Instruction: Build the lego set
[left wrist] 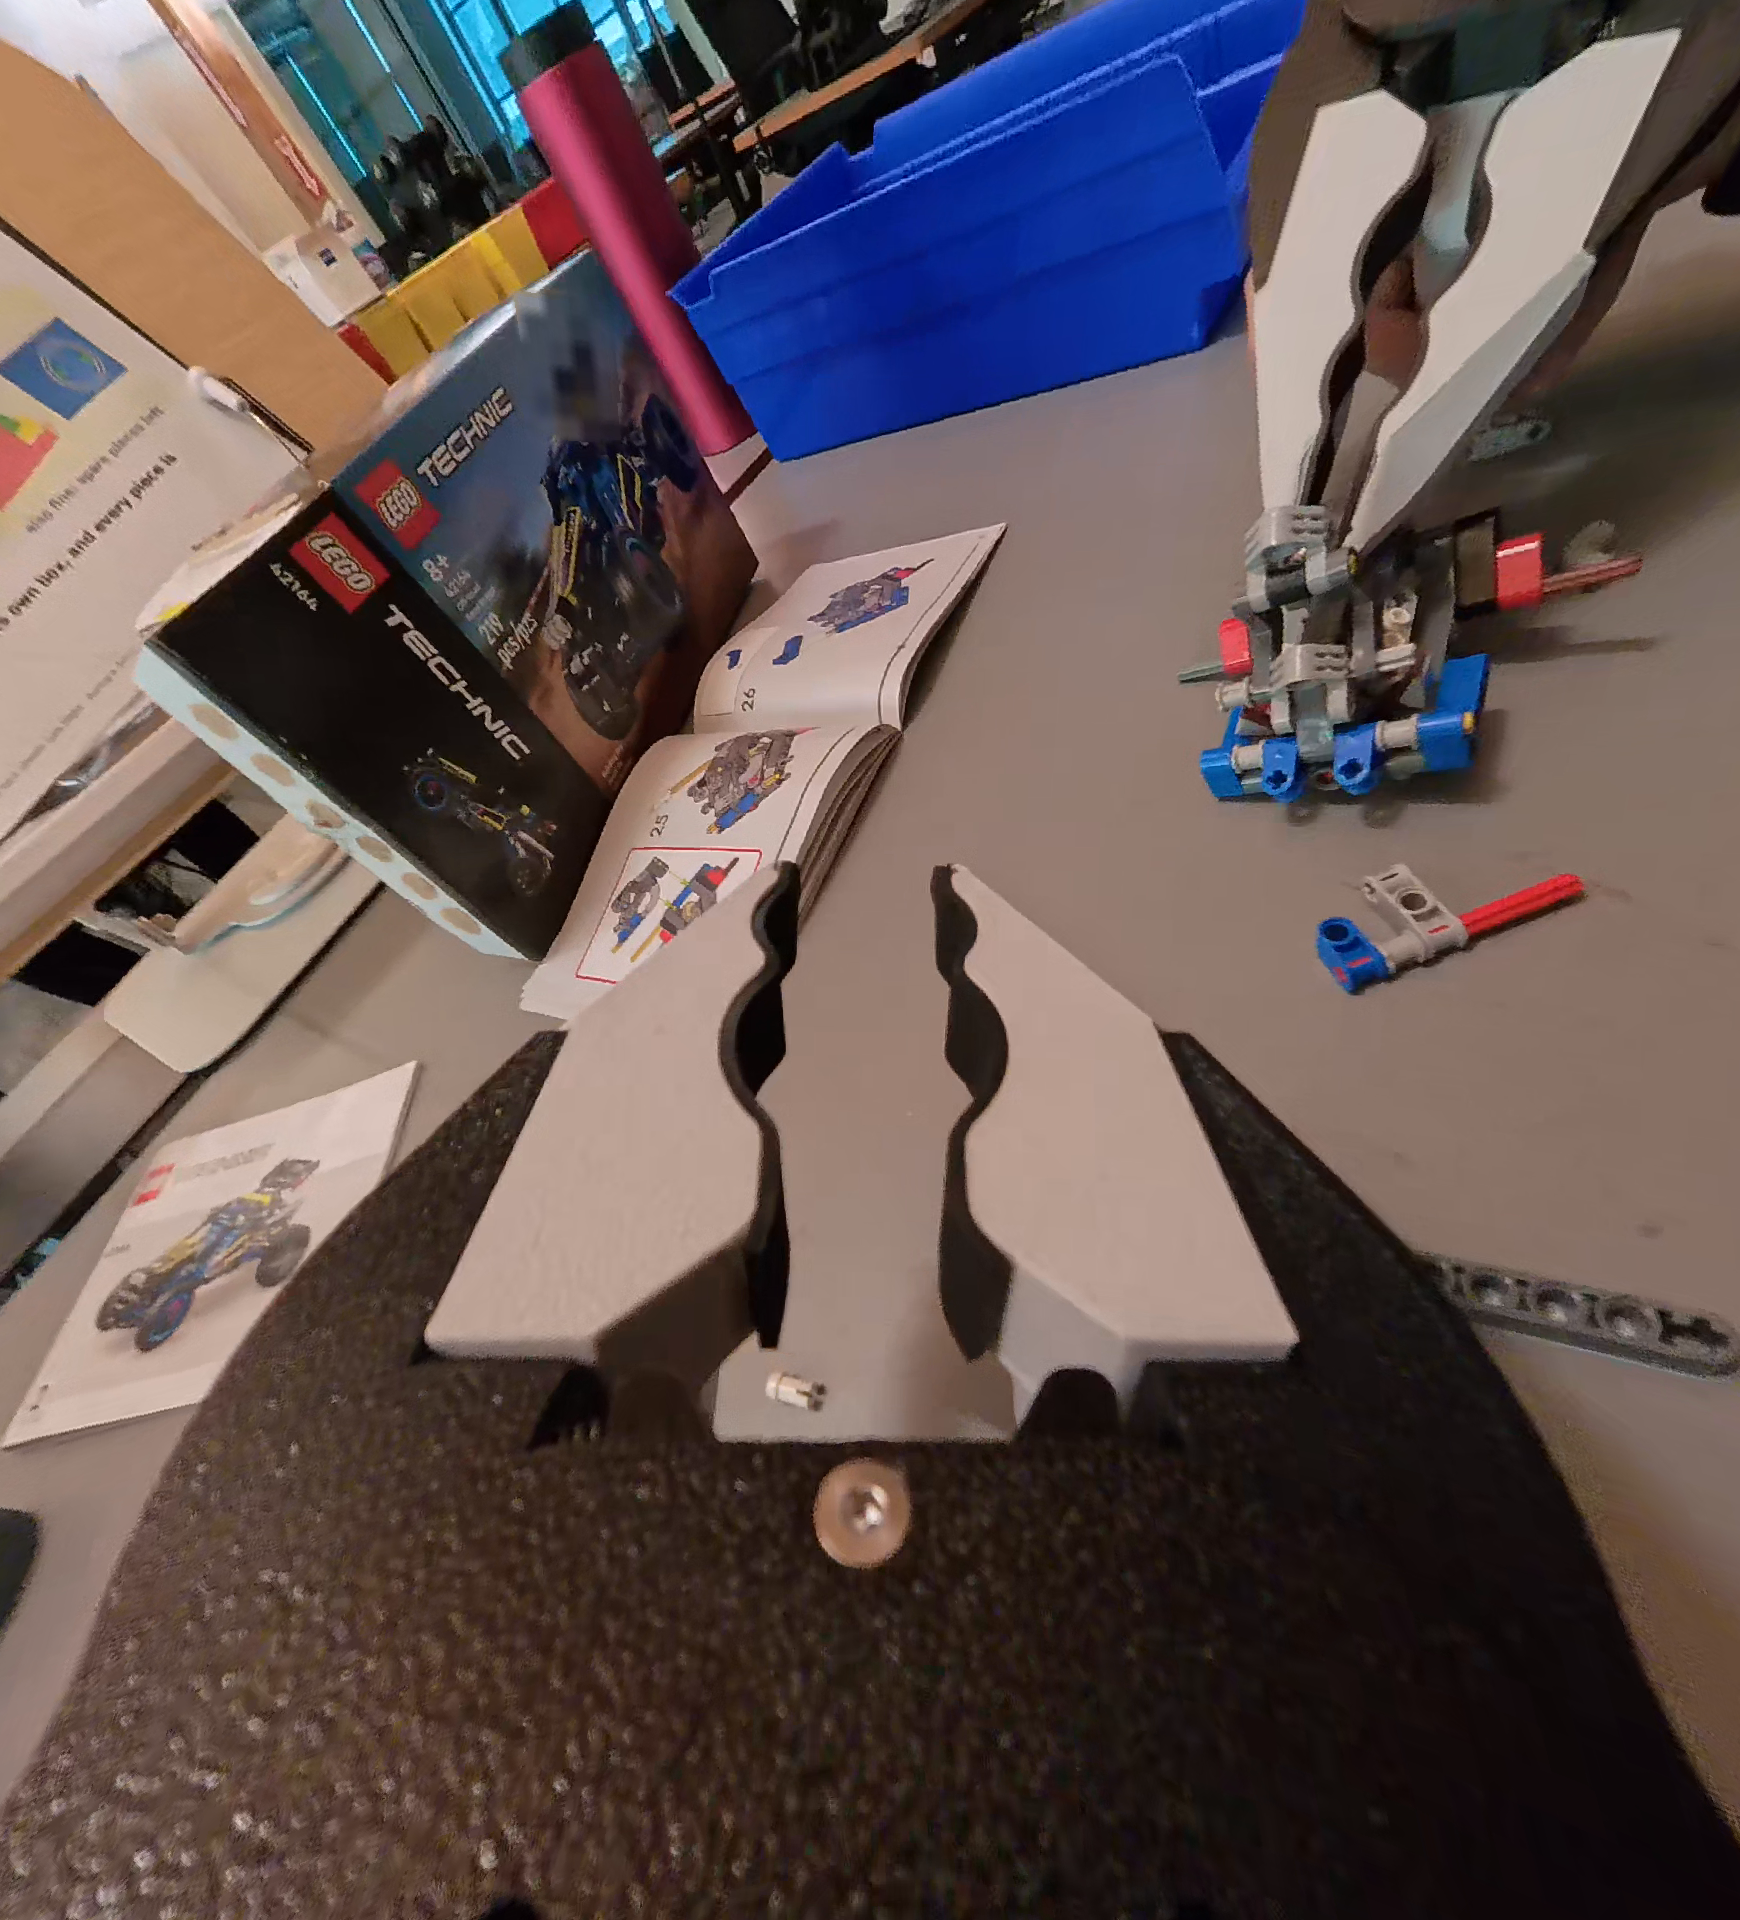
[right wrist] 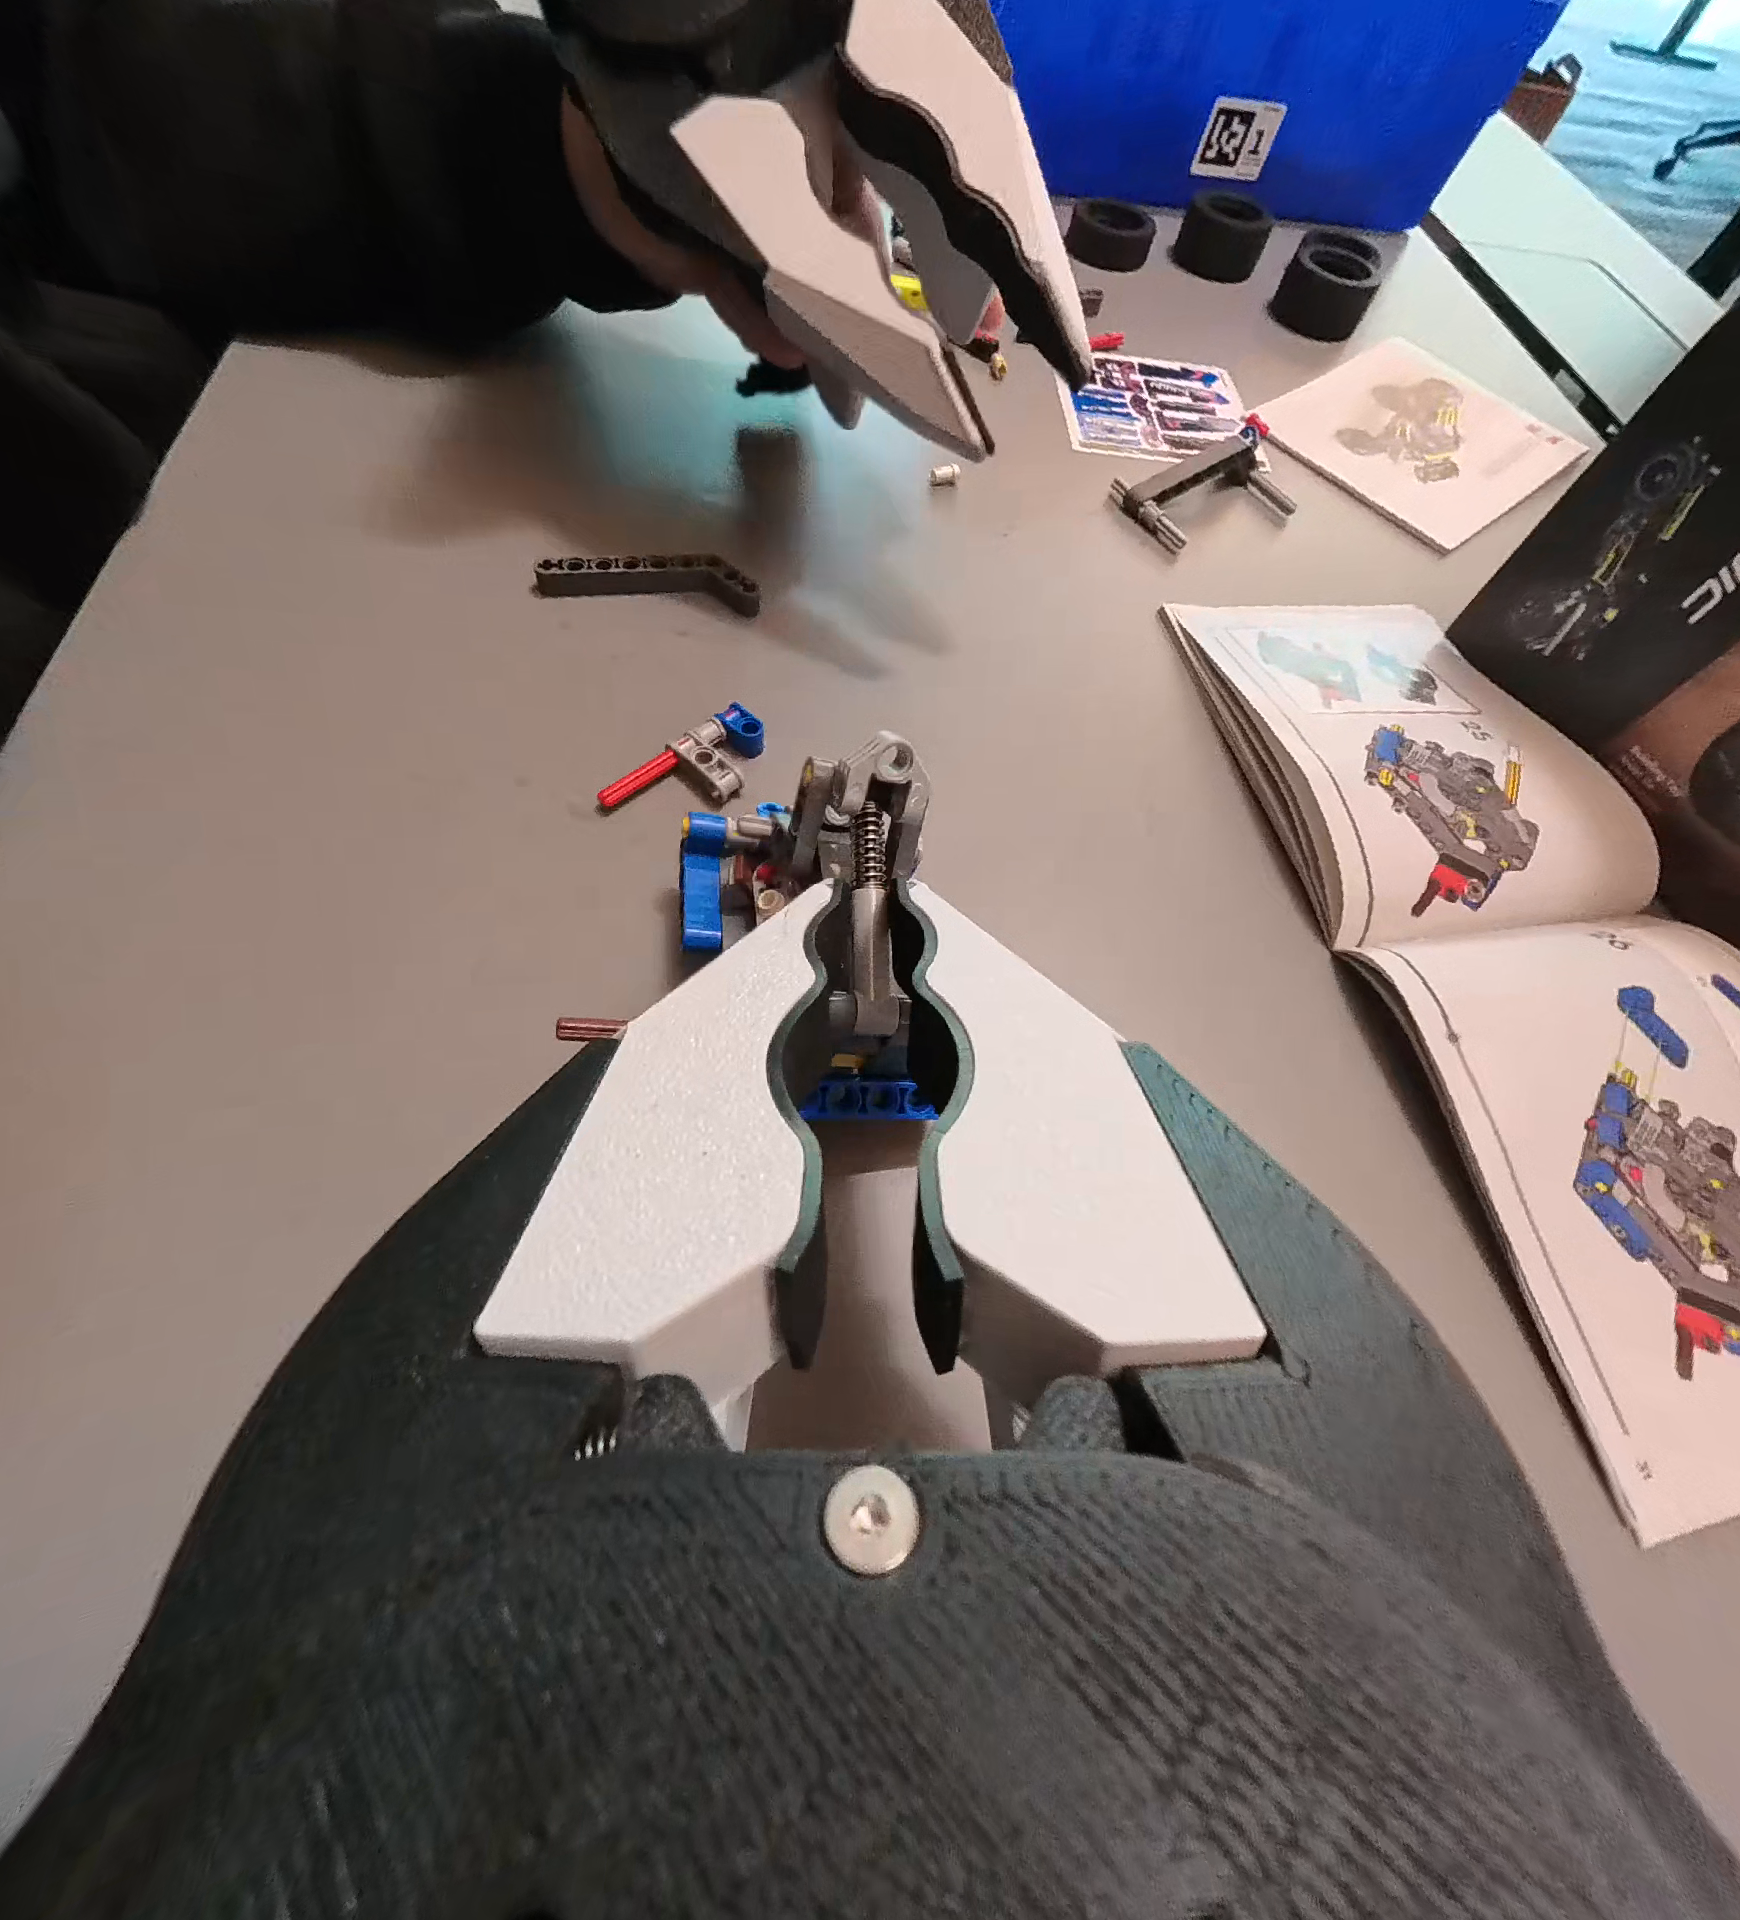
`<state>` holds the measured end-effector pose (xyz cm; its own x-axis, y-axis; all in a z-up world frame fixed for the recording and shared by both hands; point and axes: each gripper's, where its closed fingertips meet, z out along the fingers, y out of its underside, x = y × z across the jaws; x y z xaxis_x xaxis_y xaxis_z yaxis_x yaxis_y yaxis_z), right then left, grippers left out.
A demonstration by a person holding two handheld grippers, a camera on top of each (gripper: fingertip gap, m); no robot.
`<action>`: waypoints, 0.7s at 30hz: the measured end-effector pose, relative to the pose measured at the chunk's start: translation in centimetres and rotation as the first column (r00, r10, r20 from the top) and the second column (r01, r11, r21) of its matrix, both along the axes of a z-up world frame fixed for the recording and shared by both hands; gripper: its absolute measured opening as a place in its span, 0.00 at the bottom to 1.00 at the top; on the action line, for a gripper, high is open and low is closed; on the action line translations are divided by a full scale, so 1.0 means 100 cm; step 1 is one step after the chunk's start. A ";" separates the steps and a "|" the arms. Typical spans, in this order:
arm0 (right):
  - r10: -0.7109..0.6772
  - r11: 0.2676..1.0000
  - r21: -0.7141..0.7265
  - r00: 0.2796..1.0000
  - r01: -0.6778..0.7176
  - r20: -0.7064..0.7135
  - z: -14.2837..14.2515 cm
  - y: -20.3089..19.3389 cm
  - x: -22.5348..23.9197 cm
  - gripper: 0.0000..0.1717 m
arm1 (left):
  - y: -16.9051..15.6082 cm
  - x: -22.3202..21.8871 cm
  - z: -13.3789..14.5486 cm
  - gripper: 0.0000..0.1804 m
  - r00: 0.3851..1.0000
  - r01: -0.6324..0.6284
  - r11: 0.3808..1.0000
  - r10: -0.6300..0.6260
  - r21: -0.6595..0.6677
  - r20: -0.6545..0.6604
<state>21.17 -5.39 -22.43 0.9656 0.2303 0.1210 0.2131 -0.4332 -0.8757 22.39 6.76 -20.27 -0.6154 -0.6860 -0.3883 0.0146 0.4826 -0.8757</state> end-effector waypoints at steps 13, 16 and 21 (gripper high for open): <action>-0.059 0.993 0.114 0.987 0.041 0.151 0.004 0.012 0.010 0.03 | 0.002 0.006 0.009 0.12 0.994 -0.050 0.999 0.050 -0.009 0.094; -0.069 0.992 0.116 0.982 0.049 0.175 0.003 0.011 0.013 0.03 | 0.013 0.013 0.007 0.12 0.984 -0.119 0.992 0.113 0.042 0.138; -0.083 0.991 0.119 0.976 0.060 0.201 0.003 0.007 0.017 0.04 | 0.024 0.021 -0.001 0.11 0.968 -0.196 0.974 0.175 0.110 0.181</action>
